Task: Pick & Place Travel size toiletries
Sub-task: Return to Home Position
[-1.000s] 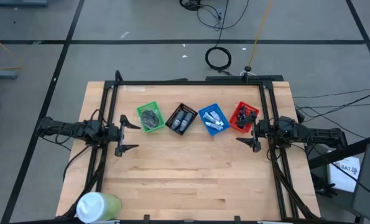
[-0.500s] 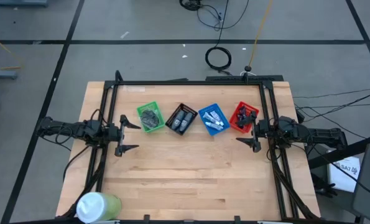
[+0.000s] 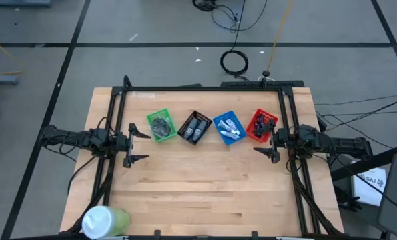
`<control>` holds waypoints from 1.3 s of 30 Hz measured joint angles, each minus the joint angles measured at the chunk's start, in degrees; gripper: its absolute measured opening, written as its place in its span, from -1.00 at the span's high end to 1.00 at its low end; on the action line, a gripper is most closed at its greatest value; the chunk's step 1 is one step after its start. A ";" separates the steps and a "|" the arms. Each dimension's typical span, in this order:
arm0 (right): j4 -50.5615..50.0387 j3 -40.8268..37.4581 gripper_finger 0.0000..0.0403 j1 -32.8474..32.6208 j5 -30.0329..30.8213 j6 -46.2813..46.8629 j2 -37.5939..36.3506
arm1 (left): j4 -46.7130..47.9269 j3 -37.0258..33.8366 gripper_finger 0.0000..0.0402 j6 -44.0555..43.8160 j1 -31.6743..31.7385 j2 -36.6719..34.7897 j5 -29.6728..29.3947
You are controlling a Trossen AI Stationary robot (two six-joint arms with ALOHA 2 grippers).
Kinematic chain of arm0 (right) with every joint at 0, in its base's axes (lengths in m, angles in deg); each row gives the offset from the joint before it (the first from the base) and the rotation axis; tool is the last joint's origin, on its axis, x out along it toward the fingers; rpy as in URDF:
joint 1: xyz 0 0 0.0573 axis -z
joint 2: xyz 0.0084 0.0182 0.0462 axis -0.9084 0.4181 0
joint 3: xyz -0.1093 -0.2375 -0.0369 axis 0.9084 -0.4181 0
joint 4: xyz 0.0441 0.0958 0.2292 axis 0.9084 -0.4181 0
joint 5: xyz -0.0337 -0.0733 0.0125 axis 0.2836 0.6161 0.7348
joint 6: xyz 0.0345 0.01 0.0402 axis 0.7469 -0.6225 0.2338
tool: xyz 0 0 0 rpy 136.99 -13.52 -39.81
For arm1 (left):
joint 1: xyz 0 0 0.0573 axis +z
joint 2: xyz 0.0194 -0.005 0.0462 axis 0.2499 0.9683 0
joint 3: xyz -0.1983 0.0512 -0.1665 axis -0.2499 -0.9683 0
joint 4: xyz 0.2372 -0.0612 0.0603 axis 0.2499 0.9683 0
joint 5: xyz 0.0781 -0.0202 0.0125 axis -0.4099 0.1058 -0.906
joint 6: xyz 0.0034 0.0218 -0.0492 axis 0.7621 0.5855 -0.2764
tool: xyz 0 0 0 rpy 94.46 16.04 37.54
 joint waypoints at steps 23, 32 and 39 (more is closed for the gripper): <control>0.00 0.00 -0.71 0.01 0.00 0.01 0.00 | -0.01 0.00 -0.82 0.02 0.01 0.00 -0.01; 0.00 0.01 -0.71 0.01 -0.01 0.01 0.01 | 0.00 0.00 -0.89 0.02 0.00 0.00 -0.02; 0.00 0.01 -0.71 0.02 -0.02 0.02 0.02 | -0.02 0.00 -0.82 0.02 0.02 0.01 -0.01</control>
